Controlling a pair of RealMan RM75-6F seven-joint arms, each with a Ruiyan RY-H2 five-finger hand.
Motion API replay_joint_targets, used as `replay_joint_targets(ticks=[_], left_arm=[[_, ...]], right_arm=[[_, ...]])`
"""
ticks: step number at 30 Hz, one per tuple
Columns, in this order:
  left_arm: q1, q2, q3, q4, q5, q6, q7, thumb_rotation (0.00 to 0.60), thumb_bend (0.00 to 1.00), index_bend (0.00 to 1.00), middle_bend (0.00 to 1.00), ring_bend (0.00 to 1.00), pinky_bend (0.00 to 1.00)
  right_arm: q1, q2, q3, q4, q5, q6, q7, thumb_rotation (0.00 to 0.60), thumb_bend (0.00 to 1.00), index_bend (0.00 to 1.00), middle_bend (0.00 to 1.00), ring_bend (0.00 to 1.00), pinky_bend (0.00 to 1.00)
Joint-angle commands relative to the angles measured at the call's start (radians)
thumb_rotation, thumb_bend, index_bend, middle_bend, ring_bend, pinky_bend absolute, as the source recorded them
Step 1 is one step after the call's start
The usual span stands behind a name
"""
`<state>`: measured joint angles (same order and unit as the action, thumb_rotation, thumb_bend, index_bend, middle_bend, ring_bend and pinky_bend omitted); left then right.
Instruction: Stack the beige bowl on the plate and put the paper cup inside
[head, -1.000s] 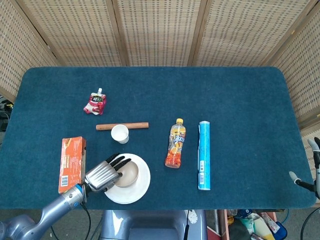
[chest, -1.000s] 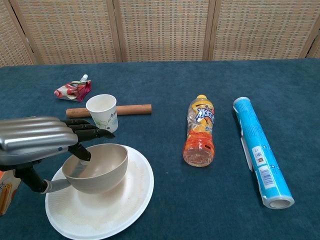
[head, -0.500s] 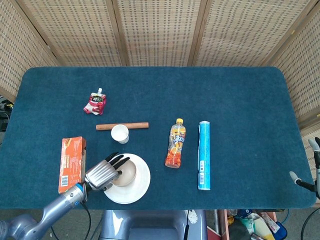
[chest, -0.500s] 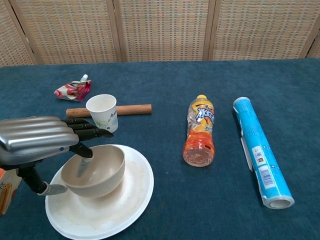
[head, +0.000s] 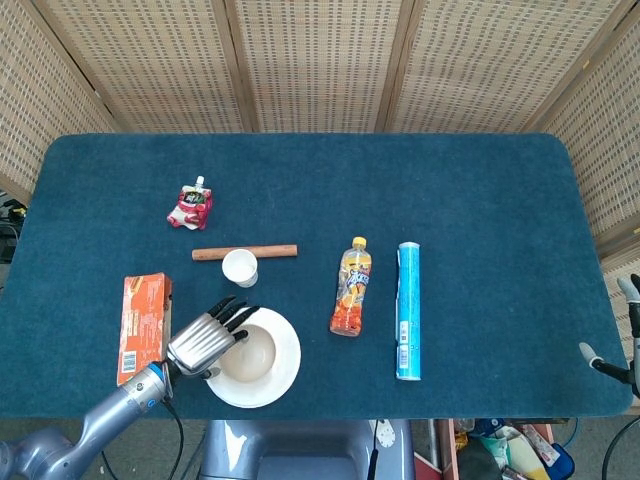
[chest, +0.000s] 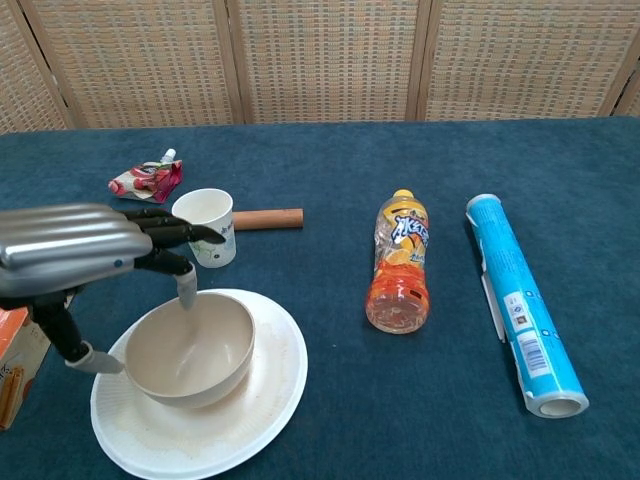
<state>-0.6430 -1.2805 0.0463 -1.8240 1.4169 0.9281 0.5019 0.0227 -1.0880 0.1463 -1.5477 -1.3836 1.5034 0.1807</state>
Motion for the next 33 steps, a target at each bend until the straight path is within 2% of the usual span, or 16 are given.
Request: replay_joint_targets(ticks=[1, 7, 13, 23, 33], left_arm=[[0.004, 0.047, -0.037, -0.027, 0.006, 0.041, -0.048, 0.6, 0.15, 0.34, 0.0, 0.0, 0.0], [0.002, 0.135, -0.127, -0.042, -0.039, 0.106, -0.114, 0.6, 0.18, 0.34, 0.0, 0.0, 0.0], [-0.023, 0.138, -0.183, 0.025, -0.137, 0.093, -0.116, 0.6, 0.2, 0.36, 0.0, 0.0, 0.0], [-0.077, 0.02, -0.2, 0.196, -0.251, 0.048, -0.032, 0.6, 0.24, 0.41, 0.0, 0.0, 0.0], [-0.122, -0.061, -0.185, 0.273, -0.326, -0.007, 0.025, 0.6, 0.25, 0.42, 0.0, 0.0, 0.0]], right_arm=[[0.0, 0.001, -0.001, 0.0, -0.001, 0.001, 0.001, 0.6, 0.18, 0.0, 0.0, 0.0, 0.0], [0.001, 0.0, -0.001, -0.002, -0.002, -0.001, -0.002, 0.6, 0.18, 0.0, 0.0, 0.0, 0.0], [0.003, -0.001, -0.004, -0.007, -0.008, -0.002, -0.009, 0.6, 0.18, 0.0, 0.0, 0.0, 0.0], [0.004, -0.003, -0.004, -0.005, -0.006, -0.006, -0.012, 0.6, 0.18, 0.0, 0.0, 0.0, 0.0], [0.006, -0.003, -0.003, 0.0, -0.001, -0.012, -0.003, 0.6, 0.18, 0.0, 0.0, 0.0, 0.0]])
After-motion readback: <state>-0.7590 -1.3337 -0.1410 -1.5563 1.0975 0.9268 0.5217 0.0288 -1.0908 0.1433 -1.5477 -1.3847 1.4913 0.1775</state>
